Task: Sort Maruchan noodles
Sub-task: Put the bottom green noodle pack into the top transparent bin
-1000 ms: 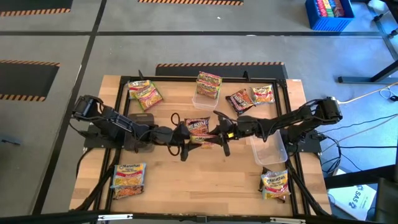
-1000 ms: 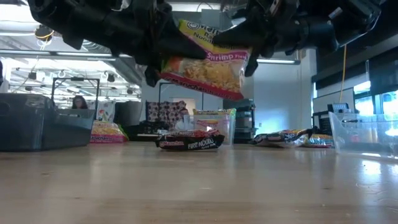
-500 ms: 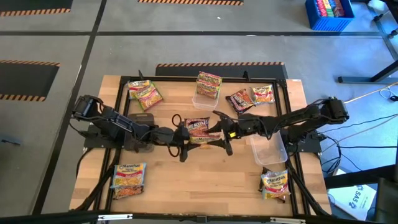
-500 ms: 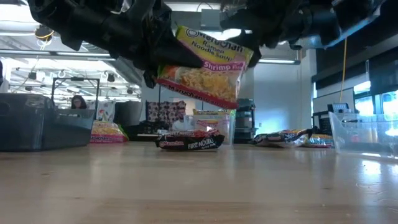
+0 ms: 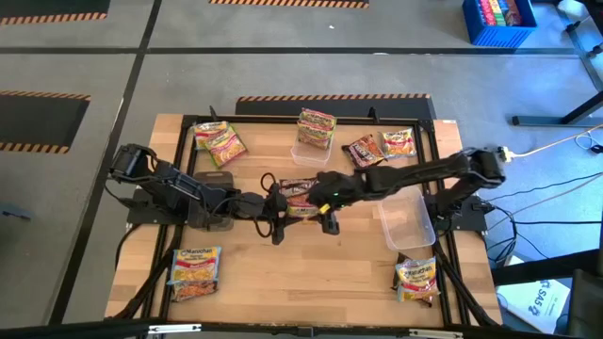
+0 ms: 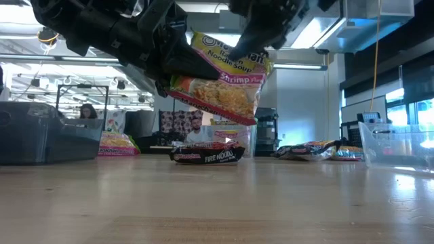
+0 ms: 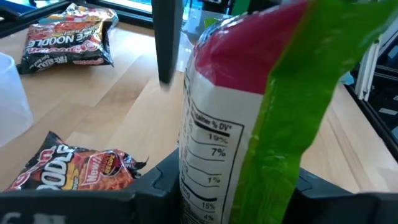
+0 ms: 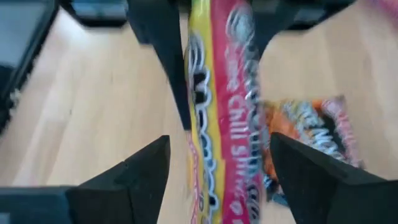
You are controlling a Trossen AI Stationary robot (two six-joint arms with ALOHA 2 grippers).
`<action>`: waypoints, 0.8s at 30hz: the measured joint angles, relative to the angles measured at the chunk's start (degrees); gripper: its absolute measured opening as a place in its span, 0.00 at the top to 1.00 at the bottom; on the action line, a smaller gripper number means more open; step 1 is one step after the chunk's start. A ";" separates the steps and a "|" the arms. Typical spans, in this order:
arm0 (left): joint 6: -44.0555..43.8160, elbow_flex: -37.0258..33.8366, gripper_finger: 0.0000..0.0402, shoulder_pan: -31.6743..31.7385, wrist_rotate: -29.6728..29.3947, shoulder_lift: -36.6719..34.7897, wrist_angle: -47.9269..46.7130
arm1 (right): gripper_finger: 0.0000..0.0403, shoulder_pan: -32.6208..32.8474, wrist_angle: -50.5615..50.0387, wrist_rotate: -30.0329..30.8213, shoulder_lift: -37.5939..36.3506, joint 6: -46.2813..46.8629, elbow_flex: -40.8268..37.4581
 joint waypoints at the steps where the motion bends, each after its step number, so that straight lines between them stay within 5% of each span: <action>1: 0.00 0.00 0.65 0.00 0.01 0.00 -0.01 | 0.36 0.00 -0.83 -0.16 0.87 -0.36 0.87; 6: -0.02 0.00 0.65 0.00 -0.20 0.00 -0.07 | 0.39 0.02 -1.34 -0.19 2.79 -1.30 2.71; 18: 1.29 0.02 0.56 -0.04 -3.39 0.00 0.37 | 0.85 -0.05 -1.57 0.11 2.77 -2.83 2.66; 24: 0.87 0.08 0.45 0.00 -3.51 -2.33 -4.44 | 0.92 0.00 -1.70 0.05 2.67 -3.99 2.66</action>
